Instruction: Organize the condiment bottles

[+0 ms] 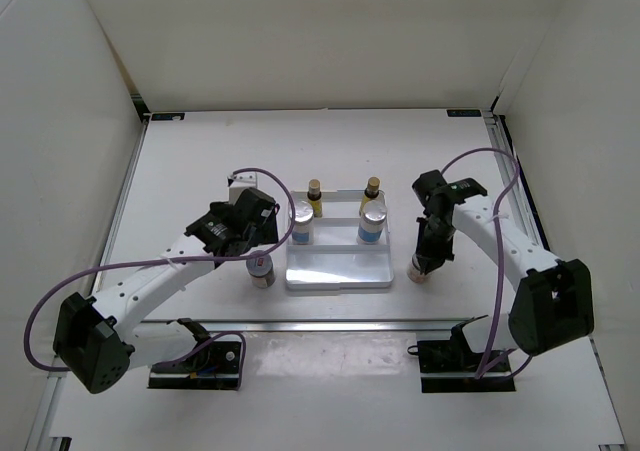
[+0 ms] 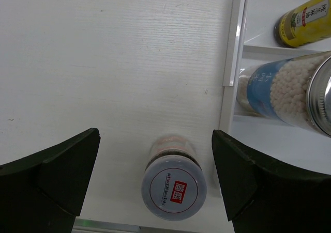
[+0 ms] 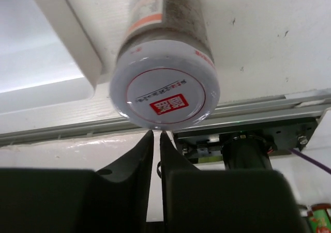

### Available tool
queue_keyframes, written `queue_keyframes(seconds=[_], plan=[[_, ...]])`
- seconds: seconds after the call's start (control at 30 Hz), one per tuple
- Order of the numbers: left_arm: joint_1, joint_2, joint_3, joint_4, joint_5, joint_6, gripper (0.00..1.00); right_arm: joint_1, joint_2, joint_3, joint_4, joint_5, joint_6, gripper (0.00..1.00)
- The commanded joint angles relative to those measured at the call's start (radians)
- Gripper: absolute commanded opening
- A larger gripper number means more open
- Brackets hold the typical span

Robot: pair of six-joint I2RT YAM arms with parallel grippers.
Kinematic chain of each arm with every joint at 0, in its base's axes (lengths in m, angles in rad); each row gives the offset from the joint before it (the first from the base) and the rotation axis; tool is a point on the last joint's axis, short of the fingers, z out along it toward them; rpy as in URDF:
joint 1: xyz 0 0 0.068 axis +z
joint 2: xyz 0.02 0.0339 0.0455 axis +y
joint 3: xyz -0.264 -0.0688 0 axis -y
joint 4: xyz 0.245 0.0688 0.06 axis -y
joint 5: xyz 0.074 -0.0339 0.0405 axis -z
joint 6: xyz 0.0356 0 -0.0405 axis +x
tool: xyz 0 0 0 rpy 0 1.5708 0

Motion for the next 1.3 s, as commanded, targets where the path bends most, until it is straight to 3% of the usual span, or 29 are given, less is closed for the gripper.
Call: queue_keyframes(seconds=[0.0,0.07,0.13,0.17,0.2,0.27,0.3,0.33,0.9,1.0,1.13,1.23,1.27], plan=[[0.001,-0.031,-0.016,-0.001,-0.026,-0.008,1.00,-0.005,-0.040,0.083,-0.044,0.000,-0.001,0.10],[0.001,-0.031,-0.016,-0.001,-0.026,-0.008,1.00,-0.005,-0.049,0.108,-0.053,0.011,-0.001,0.02],[0.001,-0.031,-0.016,-0.001,-0.026,-0.008,1.00,-0.005,-0.060,0.130,-0.079,0.020,-0.001,0.01],[0.001,-0.031,-0.016,-0.001,-0.026,-0.008,1.00,-0.005,-0.060,0.142,-0.080,0.020,-0.001,0.03],[0.001,-0.031,-0.016,-0.001,-0.026,-0.008,1.00,-0.005,-0.060,0.151,-0.089,0.020,-0.012,0.11],[0.001,-0.031,-0.016,-0.001,-0.026,0.001,1.00,-0.005,-0.060,0.151,-0.089,0.031,-0.012,0.48],[0.001,-0.031,-0.016,-0.001,-0.026,0.001,1.00,-0.005,-0.060,0.151,-0.089,0.049,-0.012,0.94],[0.001,-0.031,-0.016,-0.001,-0.026,0.001,1.00,-0.005,-0.060,0.160,-0.089,0.058,-0.012,1.00],[0.001,-0.051,-0.007,-0.001,-0.035,0.029,1.00,-0.059,0.120,0.084,0.075,-0.012,-0.021,1.00],[0.001,-0.051,-0.007,-0.001,-0.035,0.029,1.00,-0.059,0.120,0.059,0.085,-0.012,-0.021,0.86],[0.001,-0.060,-0.016,-0.001,-0.044,0.011,1.00,-0.059,0.082,0.059,0.071,-0.003,-0.030,0.53],[0.001,-0.071,-0.025,-0.001,-0.044,0.001,1.00,-0.059,0.034,0.077,0.022,0.028,-0.030,0.40],[0.001,-0.071,-0.025,-0.001,-0.054,0.001,1.00,-0.059,0.002,0.088,-0.003,0.037,-0.030,0.32]])
